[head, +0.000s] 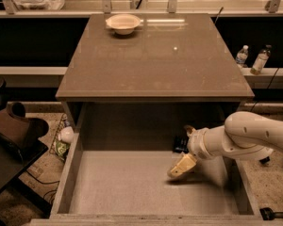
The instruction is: Pick rxbar blueberry from top drawer and place on counter
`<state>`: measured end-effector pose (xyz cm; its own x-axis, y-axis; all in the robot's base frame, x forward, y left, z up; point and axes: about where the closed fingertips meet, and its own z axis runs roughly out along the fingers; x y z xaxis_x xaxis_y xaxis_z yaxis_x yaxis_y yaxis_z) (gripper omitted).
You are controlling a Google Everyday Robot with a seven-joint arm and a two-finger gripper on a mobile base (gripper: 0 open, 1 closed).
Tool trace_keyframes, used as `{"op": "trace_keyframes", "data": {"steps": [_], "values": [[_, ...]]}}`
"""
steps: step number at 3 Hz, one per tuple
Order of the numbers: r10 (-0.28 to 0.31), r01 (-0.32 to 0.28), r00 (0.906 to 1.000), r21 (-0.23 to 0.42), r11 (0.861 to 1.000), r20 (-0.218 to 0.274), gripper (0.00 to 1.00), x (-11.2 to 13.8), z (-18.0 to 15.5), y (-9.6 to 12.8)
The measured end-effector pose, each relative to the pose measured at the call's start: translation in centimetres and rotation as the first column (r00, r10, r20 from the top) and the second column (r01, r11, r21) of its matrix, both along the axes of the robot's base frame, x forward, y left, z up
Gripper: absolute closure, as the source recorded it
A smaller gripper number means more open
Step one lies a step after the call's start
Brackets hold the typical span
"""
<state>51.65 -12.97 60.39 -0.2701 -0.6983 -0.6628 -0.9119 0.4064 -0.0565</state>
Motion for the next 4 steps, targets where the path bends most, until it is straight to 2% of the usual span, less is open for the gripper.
{"op": "trace_keyframes", "data": {"steps": [1, 2, 3, 4], "values": [[0.057, -0.059, 0.9983, -0.169, 0.984, -0.015, 0.03, 0.35, -0.72, -0.33], [0.108, -0.113, 0.9936, -0.302, 0.947, -0.032, 0.25, 0.35, -0.87, -1.01], [0.142, -0.144, 0.9894, -0.34, 0.929, -0.031, 0.49, 0.64, -1.01, -0.93], [0.142, -0.144, 0.9893, -0.34, 0.929, -0.031, 0.72, 0.64, -0.59, -0.93]]}}
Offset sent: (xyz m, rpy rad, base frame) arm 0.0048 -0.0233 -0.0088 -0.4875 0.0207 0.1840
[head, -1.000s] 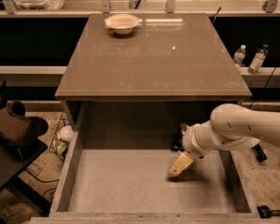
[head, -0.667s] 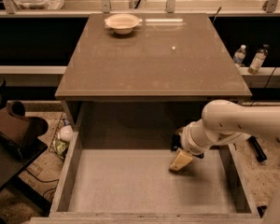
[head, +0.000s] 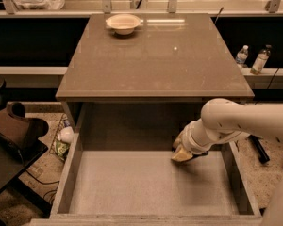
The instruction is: Pick rxbar blueberry from top drawer and place on counter
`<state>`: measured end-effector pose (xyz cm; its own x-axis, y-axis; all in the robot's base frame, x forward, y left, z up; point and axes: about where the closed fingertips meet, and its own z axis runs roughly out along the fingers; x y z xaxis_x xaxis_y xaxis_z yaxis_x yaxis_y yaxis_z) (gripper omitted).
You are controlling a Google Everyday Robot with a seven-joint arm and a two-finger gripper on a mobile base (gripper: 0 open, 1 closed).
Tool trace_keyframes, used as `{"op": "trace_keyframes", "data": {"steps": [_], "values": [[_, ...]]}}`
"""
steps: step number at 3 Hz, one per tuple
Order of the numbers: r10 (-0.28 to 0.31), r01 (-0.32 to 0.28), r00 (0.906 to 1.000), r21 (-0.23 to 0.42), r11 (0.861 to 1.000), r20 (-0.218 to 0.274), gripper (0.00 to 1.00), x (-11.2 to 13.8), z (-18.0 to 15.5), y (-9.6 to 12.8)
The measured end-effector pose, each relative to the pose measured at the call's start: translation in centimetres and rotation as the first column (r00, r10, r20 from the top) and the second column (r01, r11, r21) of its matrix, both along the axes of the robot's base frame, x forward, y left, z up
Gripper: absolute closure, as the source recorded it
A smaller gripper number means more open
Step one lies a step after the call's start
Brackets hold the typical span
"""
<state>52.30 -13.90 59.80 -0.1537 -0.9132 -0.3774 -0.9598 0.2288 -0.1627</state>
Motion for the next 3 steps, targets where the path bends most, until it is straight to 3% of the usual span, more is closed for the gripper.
{"op": "trace_keyframes", "data": {"steps": [1, 3], "values": [[0.0, 0.0, 1.0, 0.0, 1.0, 0.0, 0.76, 0.0, 0.05, 0.0], [0.003, -0.003, 1.0, 0.001, 1.0, 0.003, 0.3, -0.02, 0.24, 0.15]]}}
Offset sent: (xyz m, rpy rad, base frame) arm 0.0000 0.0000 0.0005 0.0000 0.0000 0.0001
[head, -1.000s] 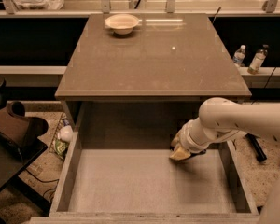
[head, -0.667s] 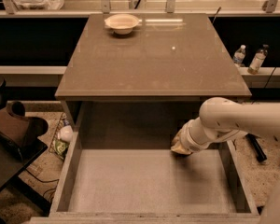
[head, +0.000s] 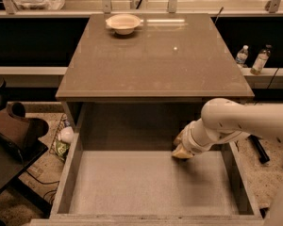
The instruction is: Pick rxbar blueberry from top drawer and place on counter
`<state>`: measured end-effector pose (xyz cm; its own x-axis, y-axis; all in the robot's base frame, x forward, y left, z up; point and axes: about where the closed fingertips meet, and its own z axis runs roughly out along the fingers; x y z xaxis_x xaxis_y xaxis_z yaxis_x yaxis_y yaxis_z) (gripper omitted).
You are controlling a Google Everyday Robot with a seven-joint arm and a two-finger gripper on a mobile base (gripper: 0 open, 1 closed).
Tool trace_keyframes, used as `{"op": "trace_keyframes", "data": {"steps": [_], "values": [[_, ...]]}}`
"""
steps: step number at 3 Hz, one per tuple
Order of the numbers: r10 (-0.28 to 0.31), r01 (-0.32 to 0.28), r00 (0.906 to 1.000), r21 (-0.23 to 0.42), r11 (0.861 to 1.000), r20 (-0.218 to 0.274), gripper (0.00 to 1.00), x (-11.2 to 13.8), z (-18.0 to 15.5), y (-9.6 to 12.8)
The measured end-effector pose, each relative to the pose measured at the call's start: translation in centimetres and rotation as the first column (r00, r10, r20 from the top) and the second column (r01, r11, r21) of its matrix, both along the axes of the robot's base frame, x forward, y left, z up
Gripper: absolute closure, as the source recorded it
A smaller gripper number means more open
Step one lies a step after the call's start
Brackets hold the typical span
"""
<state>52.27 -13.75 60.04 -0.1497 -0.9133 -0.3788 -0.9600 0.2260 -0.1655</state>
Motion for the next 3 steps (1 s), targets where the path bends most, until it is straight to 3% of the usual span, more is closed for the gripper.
{"op": "trace_keyframes", "data": {"steps": [1, 3], "values": [[0.002, -0.002, 1.0, 0.0, 1.0, 0.002, 0.31, -0.01, 0.1, 0.07], [0.005, -0.005, 1.0, 0.001, 1.0, 0.005, 0.78, -0.03, 0.29, 0.21]]}}
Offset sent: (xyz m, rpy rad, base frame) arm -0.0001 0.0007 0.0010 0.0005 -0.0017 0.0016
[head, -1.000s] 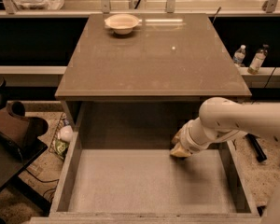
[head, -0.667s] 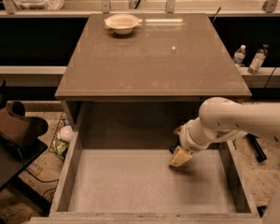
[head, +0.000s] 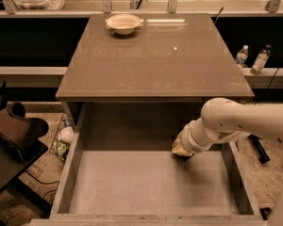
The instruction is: Pick rxbar blueberry from top drawer and place on counter
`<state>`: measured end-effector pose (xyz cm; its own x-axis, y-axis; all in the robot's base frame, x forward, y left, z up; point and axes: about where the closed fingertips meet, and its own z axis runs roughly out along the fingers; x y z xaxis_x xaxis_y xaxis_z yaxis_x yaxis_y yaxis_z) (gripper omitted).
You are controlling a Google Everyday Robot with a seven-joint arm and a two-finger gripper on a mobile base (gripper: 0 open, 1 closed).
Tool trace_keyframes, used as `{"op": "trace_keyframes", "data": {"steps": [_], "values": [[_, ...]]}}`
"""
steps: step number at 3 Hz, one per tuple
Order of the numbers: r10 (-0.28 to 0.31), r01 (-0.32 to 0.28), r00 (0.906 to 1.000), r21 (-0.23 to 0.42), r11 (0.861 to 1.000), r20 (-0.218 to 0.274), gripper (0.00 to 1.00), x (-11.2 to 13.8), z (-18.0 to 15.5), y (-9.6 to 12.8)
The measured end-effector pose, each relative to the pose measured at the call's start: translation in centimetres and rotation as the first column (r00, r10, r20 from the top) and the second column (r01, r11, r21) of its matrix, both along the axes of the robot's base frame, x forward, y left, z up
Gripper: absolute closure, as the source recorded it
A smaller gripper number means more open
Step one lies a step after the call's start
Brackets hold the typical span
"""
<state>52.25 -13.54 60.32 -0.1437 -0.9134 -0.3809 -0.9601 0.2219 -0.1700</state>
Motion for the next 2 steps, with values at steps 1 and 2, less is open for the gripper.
{"op": "trace_keyframes", "data": {"steps": [1, 2], "values": [[0.001, -0.001, 1.0, 0.0, 1.0, 0.002, 0.99, -0.01, 0.09, 0.07], [0.002, -0.002, 1.0, 0.001, 1.0, 0.002, 1.0, -0.01, 0.13, 0.1]]}}
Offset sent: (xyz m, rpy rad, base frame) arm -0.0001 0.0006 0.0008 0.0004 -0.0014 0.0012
